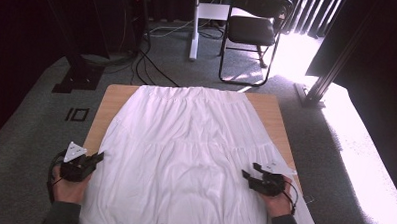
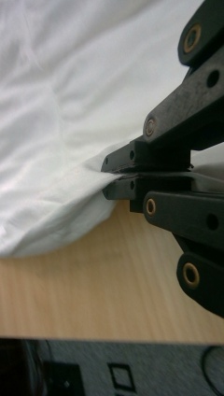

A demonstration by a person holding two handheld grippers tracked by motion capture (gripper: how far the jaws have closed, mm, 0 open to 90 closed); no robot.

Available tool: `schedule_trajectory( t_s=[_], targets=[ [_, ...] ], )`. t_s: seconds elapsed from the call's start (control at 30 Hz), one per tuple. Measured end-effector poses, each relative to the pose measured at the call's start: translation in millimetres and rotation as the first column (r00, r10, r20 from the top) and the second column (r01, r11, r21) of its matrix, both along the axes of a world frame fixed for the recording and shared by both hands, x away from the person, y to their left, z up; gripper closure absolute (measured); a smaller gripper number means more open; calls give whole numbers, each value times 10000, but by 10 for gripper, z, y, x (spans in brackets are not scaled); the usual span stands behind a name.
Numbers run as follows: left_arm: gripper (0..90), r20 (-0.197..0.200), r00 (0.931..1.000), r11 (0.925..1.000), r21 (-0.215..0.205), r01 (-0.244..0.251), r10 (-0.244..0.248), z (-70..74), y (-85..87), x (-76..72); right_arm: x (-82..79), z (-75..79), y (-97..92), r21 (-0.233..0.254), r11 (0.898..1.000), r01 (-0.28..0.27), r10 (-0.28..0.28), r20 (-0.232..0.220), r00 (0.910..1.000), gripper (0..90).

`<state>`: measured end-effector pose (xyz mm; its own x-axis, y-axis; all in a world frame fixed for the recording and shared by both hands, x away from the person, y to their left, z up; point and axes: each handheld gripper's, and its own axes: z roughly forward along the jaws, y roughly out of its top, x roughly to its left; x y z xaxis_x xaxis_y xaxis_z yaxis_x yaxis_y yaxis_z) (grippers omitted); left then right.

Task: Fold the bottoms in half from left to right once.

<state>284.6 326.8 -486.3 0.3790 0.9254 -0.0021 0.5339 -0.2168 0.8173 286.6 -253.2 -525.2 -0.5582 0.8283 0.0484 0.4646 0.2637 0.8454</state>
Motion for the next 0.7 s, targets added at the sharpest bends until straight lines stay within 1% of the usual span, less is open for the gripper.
schedule_trajectory(
  t_s=[0.03, 0.07, 0.1, 0.13, 0.17, 0.2, 0.23, 0.27, 0.3, 0.33, 0.37, 0.4, 0.43, 0.47, 0.5, 0.57, 0.6, 0.63, 0.67, 0.7],
  targets=[
    [884, 52, 9999, 9999, -4, 107, -107, 19, -36, 5, -8, -7, 113, 16, 9994, -349, 349, -28, 9994, 420],
    [884, 111, 9994, 9995, -39, 321, -321, 52, -95, 14, -10, -24, 198, -90, 9986, -530, 529, -58, 9986, 418],
    [884, 161, 9989, 9990, -54, 442, -441, 72, -128, 19, -2, -70, 328, -335, 9957, -860, 853, -213, 9961, 409],
    [884, 276, 9974, 9978, -95, 664, -661, 109, -195, 31, 7, -102, 396, -521, 9932, -1038, 1023, -323, 9942, 409],
    [884, 276, 9974, 9978, -95, 664, -661, 109, -195, 31, 7, -102, 396, -521, 9932, -1038, 1023, -323, 9942, 409],
    [884, 377, 9953, 9958, -152, 899, -893, 150, -265, 45, 28, -167, 501, -925, 9881, -1229, 1182, -551, 9915, 409],
    [884, 427, 9938, 9944, -186, 1036, -1028, 172, -303, 52, 40, -230, 588, -1048, 9846, -1396, 1307, -882, 9875, 406],
    [884, 474, 9922, 9928, -252, 1168, -1155, 193, -338, 59, 43, -261, 628, -1086, 9822, -1530, 1422, -1009, 9847, 400],
    [884, 518, 9905, 9912, -289, 1292, -1276, 216, -371, 63, 43, -293, 666, -1237, 9786, -1642, 1505, -1131, 9821, 397],
    [884, 572, 9888, 9897, -311, 1396, -1377, 241, -402, 65, 40, -326, 710, -1473, 9751, -1657, 1487, -1195, 9816, 379],
    [884, 649, 9869, 9883, -283, 1497, -1476, 268, -432, 60, 28, -345, 748, -1615, 9729, -1654, 1496, -1056, 9831, 372],
    [884, 728, 9854, 9875, -244, 1560, -1539, 296, -460, 54, 23, -342, 772, -1671, 9712, -1701, 1543, -1031, 9826, 371],
    [884, 801, 9839, 9866, -204, 1618, -1597, 325, -482, 48, 19, -328, 790, -1898, 9680, -1640, 1481, -955, 9844, 374],
    [884, 881, 9827, 9862, -142, 1649, -1630, 353, -498, 39, 1, -305, 813, -2152, 9664, -1409, 1275, -751, 9890, 378],
    [884, 928, 9816, 9857, -51, 1682, -1670, 380, -506, 31, -25, -269, 833, -2265, 9648, -1335, 1263, -461, 9909, 378],
    [884, 990, 9804, 9853, 1, 1710, -1702, 421, -508, 24, -78, -184, 885, -1981, 9702, -1395, 1418, -26, 9899, 378],
    [884, 1022, 9802, 9854, 31, 1704, -1698, 438, -504, 20, -95, -155, 926, -1771, 9724, -1519, 1550, 34, 9879, 376],
    [884, 1052, 9799, 9855, 55, 1696, -1692, 452, -498, 20, -93, -146, 974, -1553, 9709, -1821, 1822, -135, 9832, 372],
    [884, 1067, 9799, 9855, 17, 1694, -1687, 465, -487, 17, -83, -161, 1035, -1472, 9677, -2046, 2024, -297, 9788, 373],
    [884, 1122, 9791, 9853, -44, 1710, -1695, 479, -476, 12, -65, -195, 1103, -1674, 9622, -2149, 2117, -367, 9766, 380]
  ],
)
